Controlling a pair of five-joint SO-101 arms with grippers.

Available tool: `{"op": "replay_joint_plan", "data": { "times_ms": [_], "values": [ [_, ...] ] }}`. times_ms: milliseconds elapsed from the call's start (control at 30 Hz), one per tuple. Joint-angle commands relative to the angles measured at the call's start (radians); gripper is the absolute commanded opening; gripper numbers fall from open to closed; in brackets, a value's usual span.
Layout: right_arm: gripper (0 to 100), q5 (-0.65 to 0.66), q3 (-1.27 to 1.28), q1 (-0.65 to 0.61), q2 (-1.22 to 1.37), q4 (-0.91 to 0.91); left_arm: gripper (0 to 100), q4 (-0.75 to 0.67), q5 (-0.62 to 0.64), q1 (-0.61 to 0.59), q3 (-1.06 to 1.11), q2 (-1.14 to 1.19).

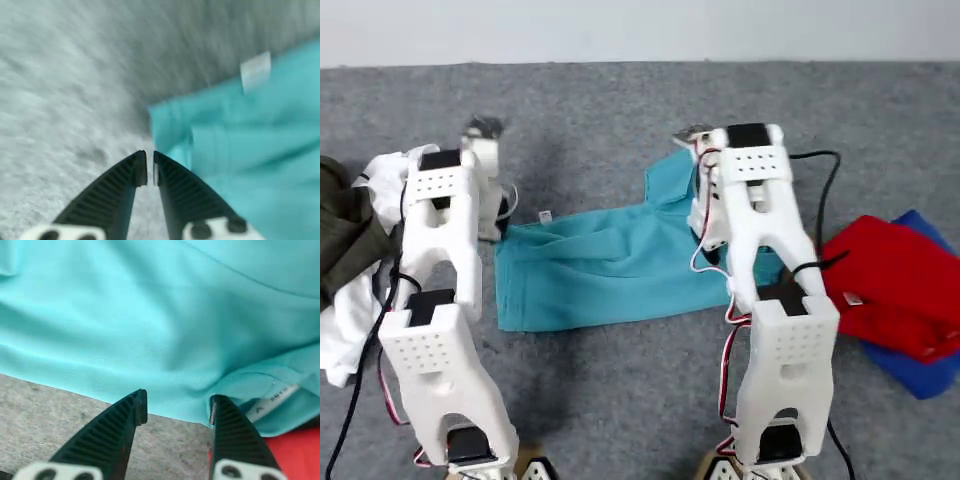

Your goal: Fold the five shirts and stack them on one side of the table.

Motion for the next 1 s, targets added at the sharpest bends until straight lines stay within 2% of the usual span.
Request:
{"op": "replay_joint_plan", "data": {
  "times_ms": [0,100,233,467,600,733,867,967],
  "values": [
    [20.2,-0.014,-0.003,-0.048,-0.053,0.019,3,-0.009,0.086,-0.006,-0.093,-0.009],
    [20.2,-0.014,-0.003,-0.087,-0.056,0.022,3,0.115,0.100,-0.003,-0.134,-0.020],
    [20.2,-0.014,-0.003,-0.113,-0.059,0.024,3,0.390,0.095,-0.006,-0.232,-0.014],
    [20.2,-0.014,-0.003,-0.142,-0.053,0.018,3,0.376,0.081,0.061,-0.053,-0.029],
    [20.2,-0.014,-0.003,-0.145,-0.051,0.018,3,0.350,0.081,0.101,-0.067,-0.018],
    [20.2,-0.015,-0.003,-0.147,0.007,0.015,3,0.235,0.086,0.130,-0.067,-0.018],
    [20.1,-0.066,-0.003,-0.148,0.116,-0.062,3,0.100,0.163,0.150,-0.065,-0.018],
    [20.1,-0.075,-0.003,-0.148,0.177,-0.104,3,0.008,0.175,0.152,-0.062,-0.017]
  ]
}}
